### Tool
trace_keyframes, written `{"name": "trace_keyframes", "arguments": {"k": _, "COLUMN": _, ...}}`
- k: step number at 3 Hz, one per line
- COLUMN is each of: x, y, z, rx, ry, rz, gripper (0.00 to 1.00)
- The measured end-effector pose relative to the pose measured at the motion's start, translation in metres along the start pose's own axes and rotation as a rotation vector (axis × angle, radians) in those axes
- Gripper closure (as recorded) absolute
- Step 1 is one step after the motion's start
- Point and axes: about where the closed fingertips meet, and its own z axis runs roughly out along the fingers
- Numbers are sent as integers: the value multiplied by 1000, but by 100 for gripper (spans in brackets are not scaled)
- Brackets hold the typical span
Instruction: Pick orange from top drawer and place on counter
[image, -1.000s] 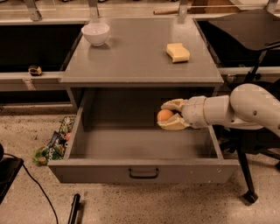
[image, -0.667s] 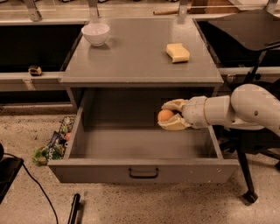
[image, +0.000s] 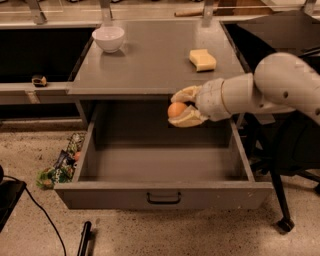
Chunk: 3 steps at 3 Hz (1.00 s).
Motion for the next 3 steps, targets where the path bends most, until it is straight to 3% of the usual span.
{"name": "trace_keyframes", "arguments": {"k": 1, "x": -45, "y": -13, "z": 6, "rx": -30, "ry": 11, "rz": -88, "gripper": 100}}
{"name": "trace_keyframes", "arguments": {"k": 2, "x": -45, "y": -13, "z": 6, "rx": -30, "ry": 10, "rz": -88, "gripper": 100}}
{"name": "trace_keyframes", "arguments": {"k": 3, "x": -50, "y": -38, "z": 12, "rx": 34, "ry": -35, "rz": -93, "gripper": 100}}
